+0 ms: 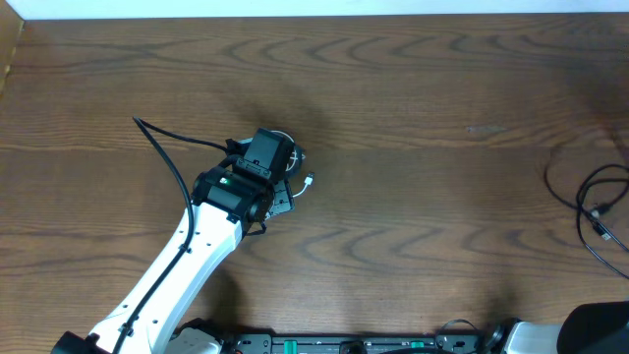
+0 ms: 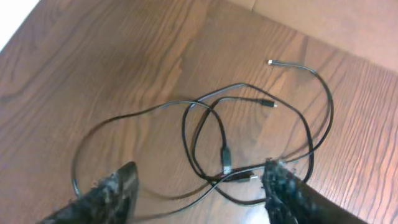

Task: Untangle cables
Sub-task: 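Drop the black cable off the table's right edge with the right gripper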

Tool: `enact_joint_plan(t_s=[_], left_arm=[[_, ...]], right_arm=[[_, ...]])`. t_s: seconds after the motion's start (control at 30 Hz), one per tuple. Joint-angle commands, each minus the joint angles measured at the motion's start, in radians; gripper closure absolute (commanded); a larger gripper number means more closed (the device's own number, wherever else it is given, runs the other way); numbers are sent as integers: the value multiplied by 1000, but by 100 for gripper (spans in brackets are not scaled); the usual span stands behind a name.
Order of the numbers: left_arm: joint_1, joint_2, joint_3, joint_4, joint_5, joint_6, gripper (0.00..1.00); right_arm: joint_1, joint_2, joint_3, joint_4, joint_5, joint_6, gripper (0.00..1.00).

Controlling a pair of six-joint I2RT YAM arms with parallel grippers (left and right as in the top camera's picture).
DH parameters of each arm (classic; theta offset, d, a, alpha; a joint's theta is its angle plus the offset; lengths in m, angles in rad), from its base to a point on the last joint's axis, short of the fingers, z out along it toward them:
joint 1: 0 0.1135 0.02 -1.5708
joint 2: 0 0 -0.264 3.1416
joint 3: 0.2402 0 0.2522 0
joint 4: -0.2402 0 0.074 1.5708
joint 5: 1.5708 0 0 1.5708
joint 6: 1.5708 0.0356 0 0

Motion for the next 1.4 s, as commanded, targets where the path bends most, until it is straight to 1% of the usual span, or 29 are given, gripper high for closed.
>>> enact_joint_plan(t_s=[0.0, 0.17, 0.23, 0.33, 0.4, 0.5, 0.53, 0.57, 0.63, 0.77, 0.9, 1.0, 1.07, 1.1, 1.17, 1.37], left_arm=[[3, -9, 7, 0, -10, -9, 30], [3, -9, 7, 0, -10, -9, 30], [3, -9, 7, 0, -10, -10, 30], [3, -9, 7, 0, -10, -9, 30], [3, -9, 7, 0, -9, -10, 30], [3, -9, 7, 0, -9, -9, 30], [3, -9, 7, 0, -9, -9, 30], [3, -9, 7, 0, -9, -9, 30], [3, -9, 7, 0, -10, -9, 30], [3, -9, 7, 0, -10, -10, 30], [3, -9, 7, 0, -10, -10, 30], [3, -9, 7, 0, -9, -10, 30], [3, -9, 7, -1, -9, -10, 30], [3, -9, 7, -1, -9, -10, 30], [3, -9, 7, 0, -9, -11, 30], [3, -9, 7, -11, -2, -13, 30]], right_arm=[[-5, -4, -32, 0, 5, 23, 36], [-5, -4, -118, 3, -80, 23, 30], [-5, -3, -150, 7, -85, 23, 29], [-5, -3, -220, 63, -77, 22, 30], [-6, -3, -292, 148, -70, 13, 31], [-8, -3, -394, 266, -70, -8, 33], [-10, -2, -416, 292, -77, -15, 37], [-19, 10, -451, 350, -167, -105, 45], [-36, 55, -439, 351, -258, -188, 46], [-60, 165, -359, 270, -292, -235, 44], [-82, 320, -188, 113, -330, -288, 32], [-109, 393, -116, 51, -330, -284, 32], [-132, 425, -99, 47, -328, -285, 33], [-146, 436, -99, 48, -319, -285, 36], [-169, 446, -101, 55, -313, -285, 37], [-251, 457, -118, 94, -280, -284, 37]])
